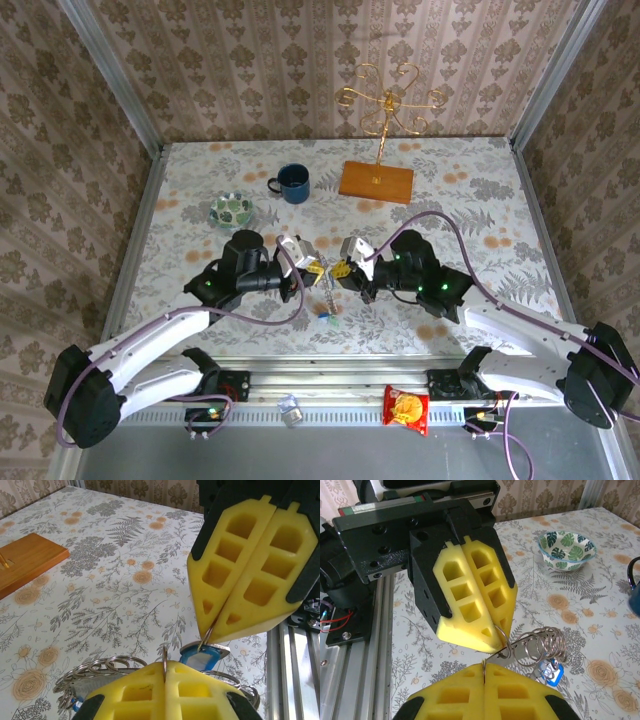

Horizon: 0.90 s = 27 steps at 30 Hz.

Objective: Put the keys on the keyring

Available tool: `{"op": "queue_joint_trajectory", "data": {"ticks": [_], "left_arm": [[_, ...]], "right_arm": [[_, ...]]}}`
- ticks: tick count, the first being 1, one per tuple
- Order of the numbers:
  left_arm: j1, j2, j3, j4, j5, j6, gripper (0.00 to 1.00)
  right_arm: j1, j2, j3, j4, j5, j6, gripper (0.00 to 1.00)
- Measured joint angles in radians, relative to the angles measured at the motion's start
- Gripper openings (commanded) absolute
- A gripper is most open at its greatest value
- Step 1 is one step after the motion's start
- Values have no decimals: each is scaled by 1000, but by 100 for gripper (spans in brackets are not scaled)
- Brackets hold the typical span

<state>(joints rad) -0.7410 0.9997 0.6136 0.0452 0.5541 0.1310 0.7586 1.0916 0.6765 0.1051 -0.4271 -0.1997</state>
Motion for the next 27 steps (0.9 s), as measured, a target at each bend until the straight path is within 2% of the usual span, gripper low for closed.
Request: {"op": "queue_joint_trajectory", "data": {"ticks": [27], "left_arm": [[-11, 4, 0, 5, 0, 0, 0]], "right_arm": [[28, 23, 0, 53, 98, 1, 0]]}}
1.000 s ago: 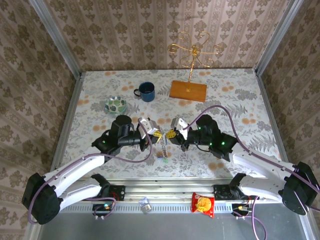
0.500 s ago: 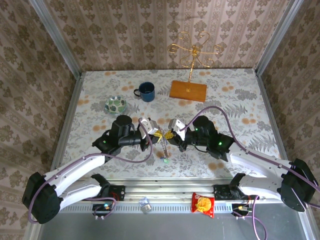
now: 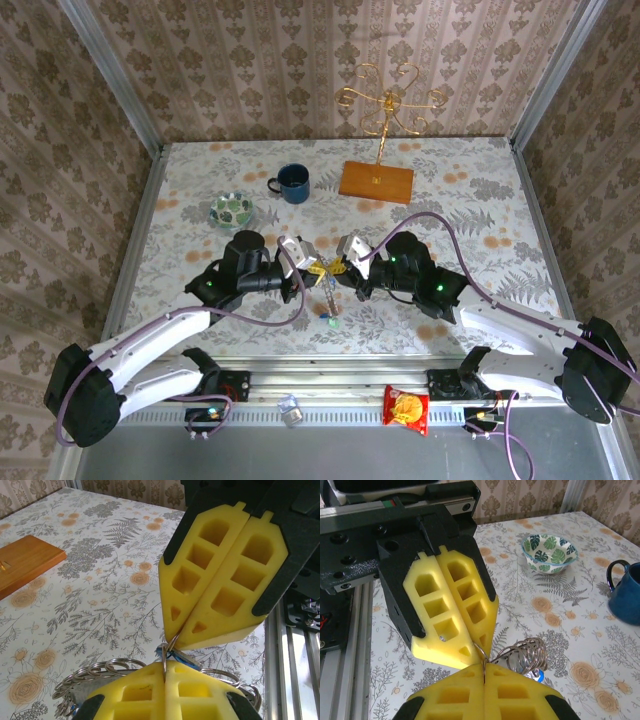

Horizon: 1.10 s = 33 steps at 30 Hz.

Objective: Put the keys on the keyring

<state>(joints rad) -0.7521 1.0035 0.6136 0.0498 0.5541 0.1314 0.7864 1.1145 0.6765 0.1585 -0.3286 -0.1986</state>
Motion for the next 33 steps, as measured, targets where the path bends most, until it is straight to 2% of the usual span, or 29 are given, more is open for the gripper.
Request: {"op": "queue_joint_trajectory", "data": {"ticks": [25, 33], "left_arm": [[1, 13, 0, 11, -23, -5, 0], [-1, 13, 0, 27, -58, -3, 0]], "right_arm": [[43, 16, 0, 7, 157, 47, 0], [50, 23, 0, 27, 206, 122, 0]]}}
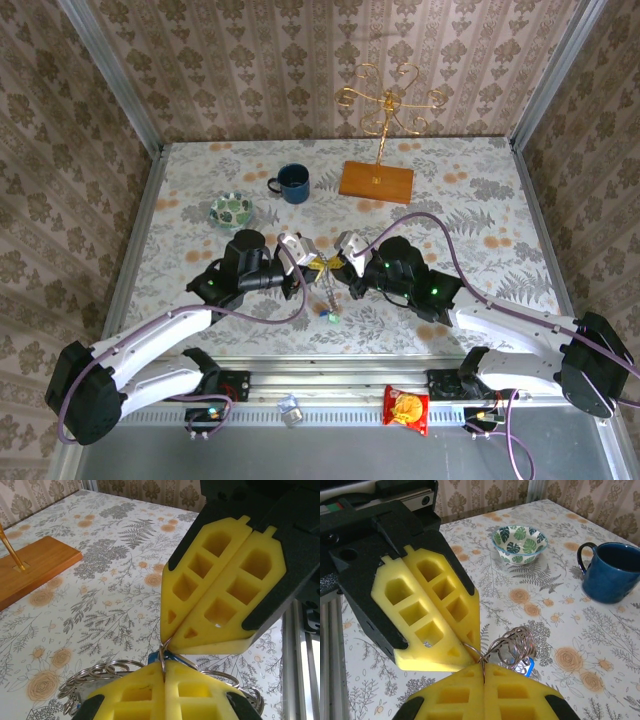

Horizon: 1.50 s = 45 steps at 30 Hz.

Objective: Put the keys on the keyring

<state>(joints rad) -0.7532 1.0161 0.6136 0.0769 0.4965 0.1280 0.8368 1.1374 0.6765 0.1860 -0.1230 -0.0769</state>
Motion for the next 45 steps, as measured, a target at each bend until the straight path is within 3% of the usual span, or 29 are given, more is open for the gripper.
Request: {"op": "queue_joint_trajectory", "data": {"ticks": [14, 25, 33, 41, 45], "left_arm": [[-61, -25, -16, 13, -161, 77, 0], [-85, -37, -49, 60, -214, 119, 0], [-103, -37, -65, 97, -248, 136, 0], [-126, -37, -87, 125, -277, 157, 0], [-130, -37, -95, 146, -282, 157, 0]], "right_arm": [[0, 23, -12, 37, 45, 170, 0], [-24, 48, -34, 87, 7, 311, 0], [-43, 54, -35, 96, -24, 341, 13], [-69, 55, -44, 94, -23, 341, 38], [-84, 53, -44, 84, -27, 339, 44]]}}
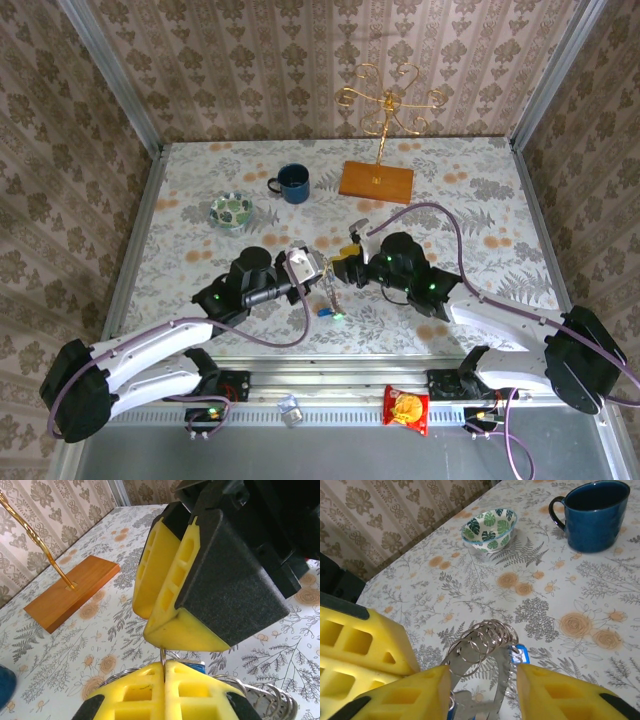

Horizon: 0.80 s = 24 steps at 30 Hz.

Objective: Put the keys on the keyring

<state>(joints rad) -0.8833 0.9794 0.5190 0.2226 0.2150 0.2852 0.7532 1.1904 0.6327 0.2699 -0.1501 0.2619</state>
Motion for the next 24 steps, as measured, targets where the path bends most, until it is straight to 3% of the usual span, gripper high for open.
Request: {"op": "queue_joint_trajectory", "data": {"ticks": [6, 11, 17, 24], "left_arm": [[4, -6, -40, 73, 6, -28, 0], [48, -24, -100, 163, 59, -96, 0], [94, -29, -157, 288, 161, -165, 0], [101, -4, -177, 409, 275, -181, 0]], "right_arm": [[-58, -64, -29, -12, -77, -79, 52], [-128, -134, -52, -33, -206, -253, 55], [-132, -120, -45, -74, -357, -463, 49], [-132, -43, 26, -86, -461, -526, 43]]}}
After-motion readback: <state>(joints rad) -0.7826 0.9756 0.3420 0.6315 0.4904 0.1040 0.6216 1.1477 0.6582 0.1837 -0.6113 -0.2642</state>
